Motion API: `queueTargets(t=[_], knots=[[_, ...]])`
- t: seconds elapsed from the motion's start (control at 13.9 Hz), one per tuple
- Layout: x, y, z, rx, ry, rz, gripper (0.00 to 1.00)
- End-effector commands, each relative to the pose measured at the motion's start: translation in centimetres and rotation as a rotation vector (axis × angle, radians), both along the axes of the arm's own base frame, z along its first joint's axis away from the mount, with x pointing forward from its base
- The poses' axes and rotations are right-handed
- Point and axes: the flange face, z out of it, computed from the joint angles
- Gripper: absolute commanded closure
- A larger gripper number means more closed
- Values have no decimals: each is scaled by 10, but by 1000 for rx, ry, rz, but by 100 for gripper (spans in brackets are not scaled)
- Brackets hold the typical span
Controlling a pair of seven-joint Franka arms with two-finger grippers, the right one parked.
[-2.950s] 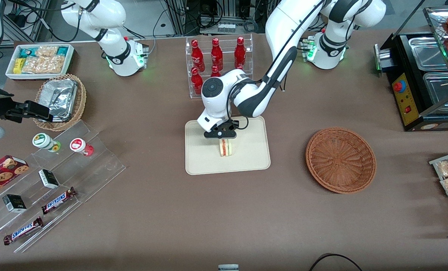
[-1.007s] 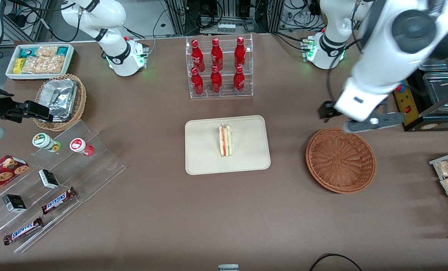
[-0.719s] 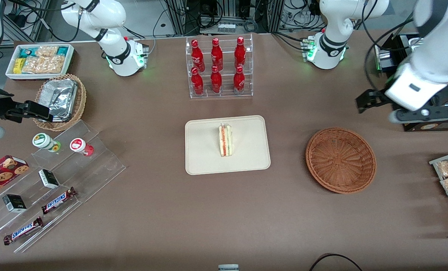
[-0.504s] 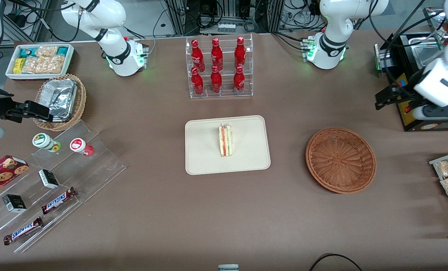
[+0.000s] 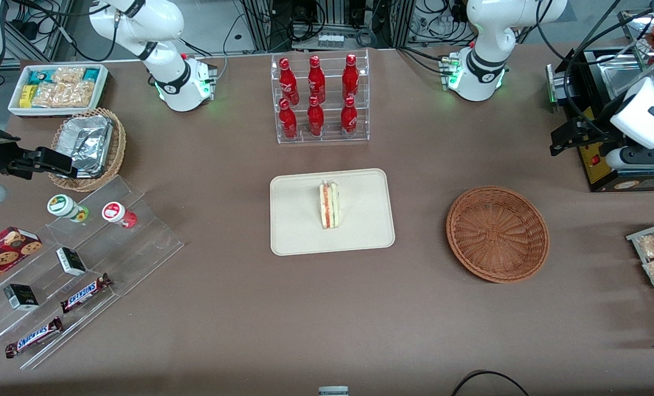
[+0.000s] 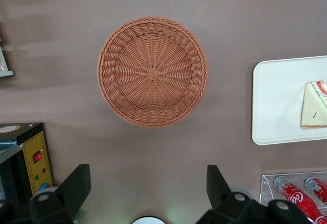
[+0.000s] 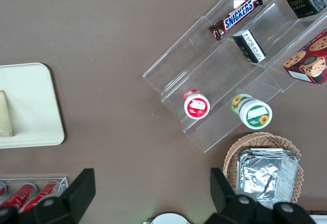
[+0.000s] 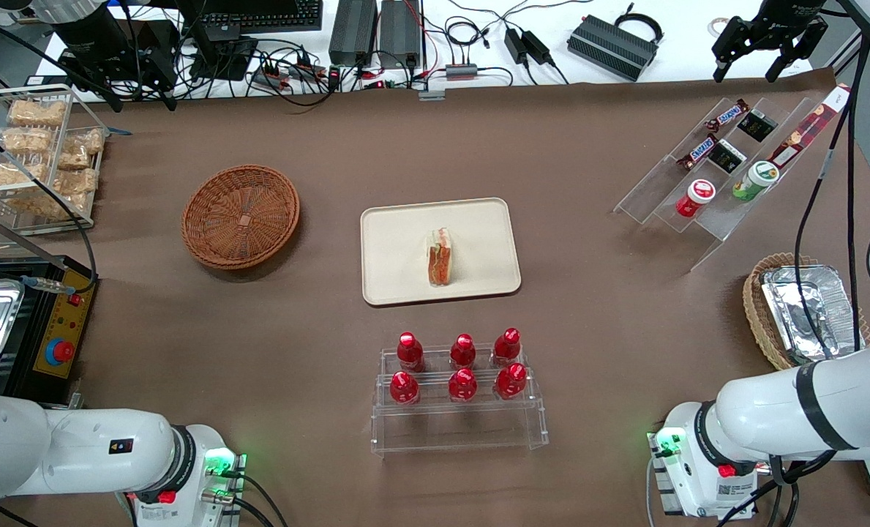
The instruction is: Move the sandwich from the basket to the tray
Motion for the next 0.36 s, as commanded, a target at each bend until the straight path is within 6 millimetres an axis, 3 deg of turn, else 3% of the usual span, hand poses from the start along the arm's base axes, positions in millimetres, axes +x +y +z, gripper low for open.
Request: queueTargets(t=[0.0,0.29], knots=[[3,5,5,42,-8,-12,0],[1,10,8,45,-13,-6,0]])
